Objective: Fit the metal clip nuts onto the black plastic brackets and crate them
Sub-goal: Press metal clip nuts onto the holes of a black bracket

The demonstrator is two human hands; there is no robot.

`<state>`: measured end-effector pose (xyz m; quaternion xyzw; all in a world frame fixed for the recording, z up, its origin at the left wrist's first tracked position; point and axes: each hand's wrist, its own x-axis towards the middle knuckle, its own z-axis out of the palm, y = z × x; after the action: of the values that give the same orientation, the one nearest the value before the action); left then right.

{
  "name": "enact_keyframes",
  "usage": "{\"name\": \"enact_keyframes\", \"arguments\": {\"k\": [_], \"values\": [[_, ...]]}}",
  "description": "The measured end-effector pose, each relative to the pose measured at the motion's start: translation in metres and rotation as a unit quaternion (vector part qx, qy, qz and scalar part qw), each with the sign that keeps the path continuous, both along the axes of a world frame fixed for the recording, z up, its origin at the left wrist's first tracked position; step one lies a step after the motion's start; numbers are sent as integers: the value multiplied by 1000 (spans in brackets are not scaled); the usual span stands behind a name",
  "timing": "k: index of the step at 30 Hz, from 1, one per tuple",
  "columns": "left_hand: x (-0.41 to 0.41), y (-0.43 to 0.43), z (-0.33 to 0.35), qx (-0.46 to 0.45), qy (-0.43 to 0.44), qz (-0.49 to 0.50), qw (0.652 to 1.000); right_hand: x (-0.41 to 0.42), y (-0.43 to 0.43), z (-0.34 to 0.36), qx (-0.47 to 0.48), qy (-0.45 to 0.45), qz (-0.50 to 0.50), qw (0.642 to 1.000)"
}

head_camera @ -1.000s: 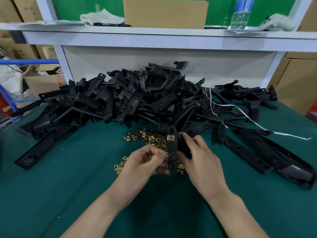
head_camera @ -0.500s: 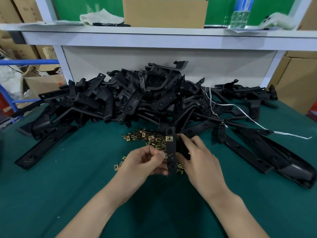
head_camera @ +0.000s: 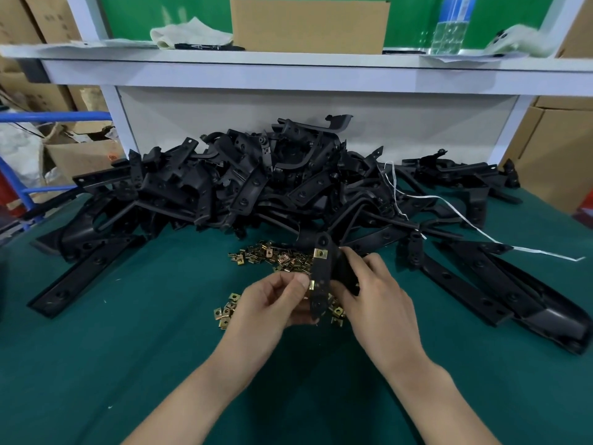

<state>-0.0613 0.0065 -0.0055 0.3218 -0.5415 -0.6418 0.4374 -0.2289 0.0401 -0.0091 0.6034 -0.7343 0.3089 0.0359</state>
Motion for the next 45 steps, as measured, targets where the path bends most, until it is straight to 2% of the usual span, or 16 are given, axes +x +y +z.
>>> {"name": "enact_keyframes", "arguments": {"k": [2,7,16,24,45], "values": [[-8,7,0,-10,-16,21,1000,3,1,1,-6,8,-20,1000],[-18,18,-4,-112,-163,72,978,6,2,2,-18,11,-32,999],[-22,19,-12,-151,-256,141,944,13,3,1,6,47,-44,998],[-25,18,-15,-193,-285,169,923,14,3,1,20,58,-42,997],[-24,16,-18,-227,-294,162,914,14,2,0,21,61,-39,997]]}}
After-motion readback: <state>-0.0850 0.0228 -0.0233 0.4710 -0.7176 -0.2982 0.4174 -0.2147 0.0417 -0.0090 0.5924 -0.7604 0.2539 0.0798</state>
